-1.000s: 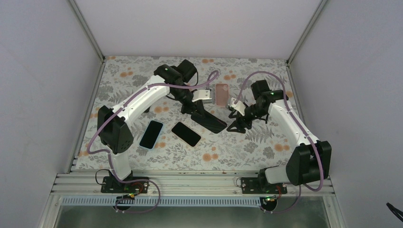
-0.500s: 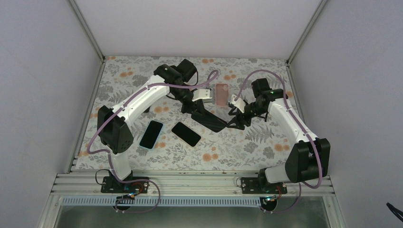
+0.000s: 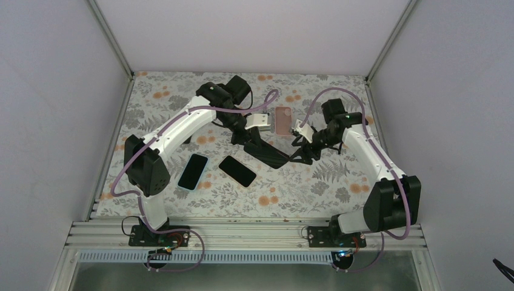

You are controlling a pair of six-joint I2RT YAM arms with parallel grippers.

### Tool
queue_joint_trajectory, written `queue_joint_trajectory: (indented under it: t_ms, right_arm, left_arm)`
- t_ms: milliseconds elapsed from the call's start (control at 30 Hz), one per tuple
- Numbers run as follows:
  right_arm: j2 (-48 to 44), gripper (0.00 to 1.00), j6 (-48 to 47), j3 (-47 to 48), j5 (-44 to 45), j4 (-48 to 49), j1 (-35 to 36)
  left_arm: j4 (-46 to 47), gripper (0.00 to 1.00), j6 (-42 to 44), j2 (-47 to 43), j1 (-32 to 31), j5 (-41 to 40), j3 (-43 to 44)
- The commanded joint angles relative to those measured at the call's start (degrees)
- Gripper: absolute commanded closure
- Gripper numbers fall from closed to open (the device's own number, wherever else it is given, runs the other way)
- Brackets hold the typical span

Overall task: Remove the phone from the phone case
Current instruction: Remove the phone case from the phone.

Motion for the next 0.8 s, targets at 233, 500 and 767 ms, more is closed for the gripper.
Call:
queue_joint_trajectory:
  t_ms: [233,500,767]
  right_arm:
    - [0.81,0.26,-0.46,1.31,-1.43,0.14,-0.7]
    - [0.67,0.27,0.61,-0.02,-0.58,1.97,-0.63]
    - [-0.27,0.26,9.62,-2.73,6.29,14.63,-0.05]
  left_arm:
    - [0.18,0.98,0.59,-2.47,-0.04,4.56,0.03]
    - [0.2,0.98,0.45,-2.07,-0.06,5.22,0.75]
    - [-2.37,0.98,1.84,-1.03,-0.59,8.81,1.79]
